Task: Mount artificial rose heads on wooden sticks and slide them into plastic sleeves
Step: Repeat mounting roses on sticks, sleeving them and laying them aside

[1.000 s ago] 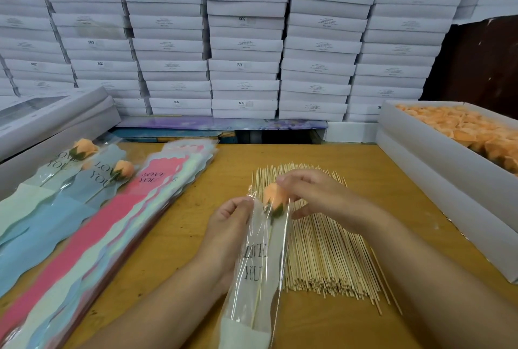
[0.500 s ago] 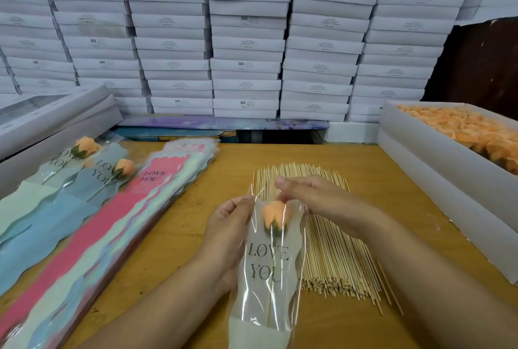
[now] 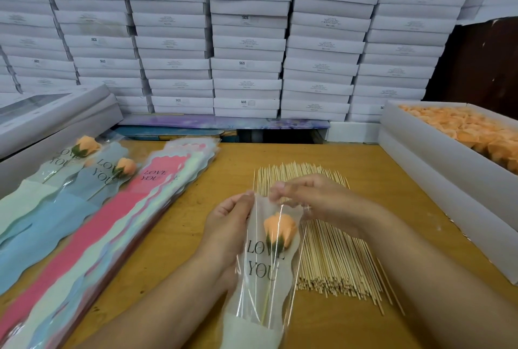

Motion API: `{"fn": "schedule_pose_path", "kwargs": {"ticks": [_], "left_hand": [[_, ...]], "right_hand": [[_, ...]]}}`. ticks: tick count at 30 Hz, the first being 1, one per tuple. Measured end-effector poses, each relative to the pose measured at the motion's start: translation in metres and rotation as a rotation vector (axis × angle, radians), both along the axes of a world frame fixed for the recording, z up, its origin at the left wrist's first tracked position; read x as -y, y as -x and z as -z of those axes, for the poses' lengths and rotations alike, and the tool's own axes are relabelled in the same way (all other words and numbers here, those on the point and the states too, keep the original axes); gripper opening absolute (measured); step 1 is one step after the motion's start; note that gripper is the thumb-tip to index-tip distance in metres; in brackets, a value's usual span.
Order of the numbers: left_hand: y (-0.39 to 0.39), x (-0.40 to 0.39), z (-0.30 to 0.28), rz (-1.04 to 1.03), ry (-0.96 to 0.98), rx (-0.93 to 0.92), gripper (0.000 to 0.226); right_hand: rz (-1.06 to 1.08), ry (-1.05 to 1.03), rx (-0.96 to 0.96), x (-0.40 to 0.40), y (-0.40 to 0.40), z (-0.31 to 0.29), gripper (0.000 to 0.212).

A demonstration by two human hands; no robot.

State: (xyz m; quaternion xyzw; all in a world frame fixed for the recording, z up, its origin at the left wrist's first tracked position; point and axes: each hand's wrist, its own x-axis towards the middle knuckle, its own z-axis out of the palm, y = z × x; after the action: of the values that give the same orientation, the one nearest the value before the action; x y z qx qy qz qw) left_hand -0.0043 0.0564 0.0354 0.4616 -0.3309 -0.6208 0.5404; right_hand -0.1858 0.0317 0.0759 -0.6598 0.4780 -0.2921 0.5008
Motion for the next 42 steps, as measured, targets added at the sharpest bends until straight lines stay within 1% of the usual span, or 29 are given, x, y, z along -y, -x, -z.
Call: {"fn": "schedule_pose_path", "kwargs": {"ticks": [1,3,6,7,8,11,15,17,19,23,26,31,32,35,37,39,42], "left_hand": [[0.000,0.000,0.000,0.001,-0.006,-0.016,0.019],[0.000,0.000,-0.001,-0.005,-0.014,-0.051,0.019],[0.000,0.001,-0.001,-0.022,-0.006,-0.078,0.018],[0.000,0.002,-0.001,-0.029,0.006,-0.090,0.018],[0.000,0.002,-0.001,-0.035,0.018,-0.107,0.017],[-0.001,0.003,-0.001,-0.037,0.033,-0.145,0.017],[-0.001,0.004,-0.003,-0.026,0.033,-0.195,0.019],[-0.001,0.004,-0.003,-0.037,0.036,-0.225,0.019],[-0.001,0.004,-0.004,-0.046,0.039,-0.236,0.020],[-0.001,0.001,-0.008,0.003,0.029,-0.211,0.034],[-0.001,-0.004,-0.013,0.109,0.016,-0.164,0.048],[-0.001,-0.012,-0.010,0.290,-0.049,-0.103,0.061],[0.000,-0.013,-0.008,0.314,-0.067,-0.078,0.062],[0.000,-0.015,-0.005,0.429,-0.091,-0.004,0.053],[-0.001,-0.016,-0.003,0.493,-0.075,0.062,0.058],[-0.001,-0.016,-0.002,0.497,-0.055,0.119,0.063],[0.000,-0.016,-0.001,0.469,-0.022,0.163,0.060]], "right_hand": [[0.026,-0.029,0.086,0.000,0.000,0.001,0.045],[0.092,-0.129,0.228,0.000,0.001,0.003,0.057],[0.167,-0.289,0.383,-0.003,-0.002,0.009,0.074],[0.174,-0.328,0.426,-0.005,-0.003,0.011,0.074],[0.168,-0.352,0.455,-0.006,-0.004,0.012,0.069],[0.137,-0.338,0.462,-0.011,-0.007,0.013,0.048],[0.077,-0.343,0.491,-0.016,-0.011,0.009,0.033],[0.048,-0.343,0.461,-0.019,-0.014,0.010,0.022],[0.054,-0.316,0.423,-0.021,-0.017,0.011,0.017],[0.133,-0.255,0.399,-0.022,-0.019,0.012,0.023],[0.180,-0.234,0.458,-0.018,-0.015,0.012,0.025],[0.308,-0.175,0.525,-0.010,-0.003,0.011,0.029],[0.322,-0.177,0.534,-0.009,-0.002,0.011,0.029],[0.334,-0.191,0.561,-0.009,0.000,0.011,0.030],[0.350,-0.198,0.584,-0.008,0.000,0.011,0.034],[0.369,-0.171,0.550,-0.007,0.000,0.011,0.035],[0.386,-0.149,0.546,-0.006,0.000,0.013,0.041]]}}
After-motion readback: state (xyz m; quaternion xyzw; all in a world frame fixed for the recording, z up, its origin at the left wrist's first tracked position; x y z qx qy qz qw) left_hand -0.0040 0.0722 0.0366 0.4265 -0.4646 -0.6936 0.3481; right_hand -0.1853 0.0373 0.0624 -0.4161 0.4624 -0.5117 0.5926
